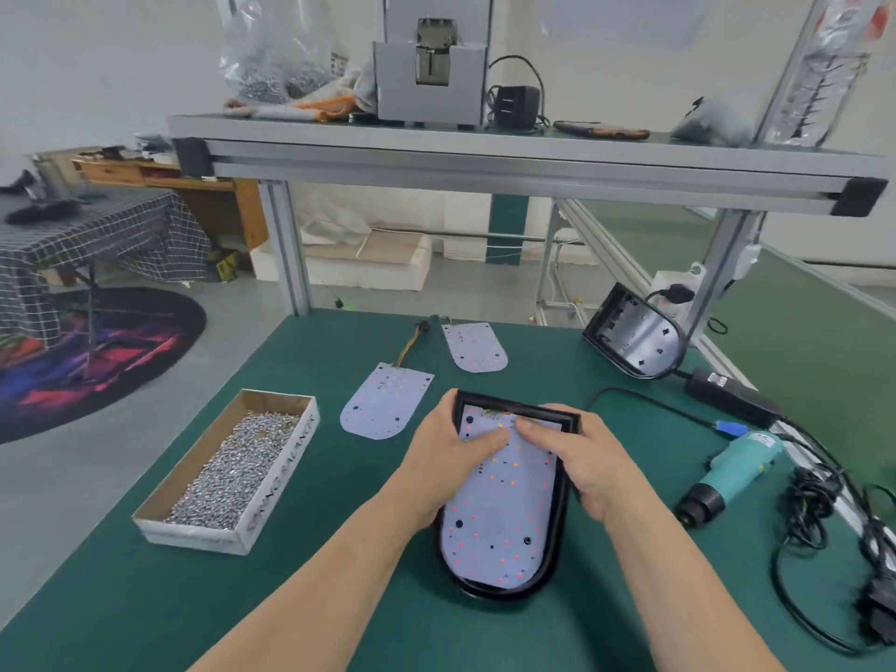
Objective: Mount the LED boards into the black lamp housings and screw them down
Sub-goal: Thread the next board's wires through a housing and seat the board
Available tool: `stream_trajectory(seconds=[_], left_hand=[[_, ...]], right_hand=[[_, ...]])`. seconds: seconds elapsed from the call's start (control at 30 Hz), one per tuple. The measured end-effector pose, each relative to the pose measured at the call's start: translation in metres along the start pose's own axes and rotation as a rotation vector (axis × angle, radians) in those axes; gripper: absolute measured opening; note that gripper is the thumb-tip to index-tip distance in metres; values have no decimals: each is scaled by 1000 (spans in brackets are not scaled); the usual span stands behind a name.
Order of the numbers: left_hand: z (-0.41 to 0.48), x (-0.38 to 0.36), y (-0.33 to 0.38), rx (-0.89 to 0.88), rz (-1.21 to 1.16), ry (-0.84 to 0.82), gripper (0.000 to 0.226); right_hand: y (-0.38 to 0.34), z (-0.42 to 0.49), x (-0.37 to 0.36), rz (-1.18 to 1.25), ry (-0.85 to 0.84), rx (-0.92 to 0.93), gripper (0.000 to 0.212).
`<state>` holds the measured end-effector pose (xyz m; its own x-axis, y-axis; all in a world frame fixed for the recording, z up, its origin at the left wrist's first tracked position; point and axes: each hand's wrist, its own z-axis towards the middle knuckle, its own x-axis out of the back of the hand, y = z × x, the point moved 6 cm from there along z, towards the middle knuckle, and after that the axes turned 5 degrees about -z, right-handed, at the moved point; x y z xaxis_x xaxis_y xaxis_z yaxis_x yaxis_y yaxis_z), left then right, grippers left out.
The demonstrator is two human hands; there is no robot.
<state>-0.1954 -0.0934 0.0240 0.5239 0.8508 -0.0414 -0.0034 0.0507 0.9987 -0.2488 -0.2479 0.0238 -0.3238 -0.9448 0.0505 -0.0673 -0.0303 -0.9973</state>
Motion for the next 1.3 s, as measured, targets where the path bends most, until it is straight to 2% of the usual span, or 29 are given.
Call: stream_trajectory(seconds=[0.1,0.2,0.27,0.3,0.33,0.4,0.47,0.53,0.6,0.67,0.73,0.83,0.87,0.93,1.0,1.03,1.07,1.13,1.2,1.23,1.3], left_hand=[[-1,19,-5,162,251,28,31],[-2,100,14,123,459,359,19],[-11,170,26,158,848,591,22],[-16,198,27,232,1018,631,26],[-20,219,22,332,1151,596,26],[-21,235,4,498,1315,383,17],[-19,234,-8,499,1358,262,10],[-16,234,-8,406,1336,316,10],[-16,236,-6,332,1309,390,23],[-18,239,-8,276,1294,426,32],[-21,244,-8,227,1302,451,28],[-23,250,-10,199,1354,455,33],[-22,249,-10,193,1384,449,34],[-22,246,-8,158,1408,471,32],[-23,244,-6,134,1276,549,30],[-24,243,-6,135,1114,604,26],[-25,244,-7,142,883,663,19],[-24,242,-14,187,242,730,8],[-18,222,-18,239,-420,649,7],[-16,208,-17,274,-655,585,9],[-13,179,-12,356,-919,440,6]], right_hand=[[23,9,2,3,-16,-98,17],[49,13,11,0,17,-201,22],[59,13,13,-92,19,-229,19],[60,14,14,-190,42,-207,17],[60,16,16,-299,82,-173,16],[57,17,17,-452,177,-127,22],[54,15,15,-474,217,-114,27],[50,11,15,-484,226,-101,30],[41,4,23,-441,276,-63,30],[25,-7,46,-447,416,11,26],[11,-23,88,-642,612,45,26],[11,-49,164,-887,876,-130,38],[15,-56,183,-906,921,-224,46],[29,-62,206,-897,904,-382,68],[40,-56,207,-900,822,-478,86],[42,-52,204,-904,800,-493,90],[43,-46,202,-902,792,-487,91],[45,-34,200,-876,783,-469,89],[50,-26,207,-793,785,-507,88],[54,-27,211,-710,801,-543,86],[64,-31,214,-401,836,-519,66]])
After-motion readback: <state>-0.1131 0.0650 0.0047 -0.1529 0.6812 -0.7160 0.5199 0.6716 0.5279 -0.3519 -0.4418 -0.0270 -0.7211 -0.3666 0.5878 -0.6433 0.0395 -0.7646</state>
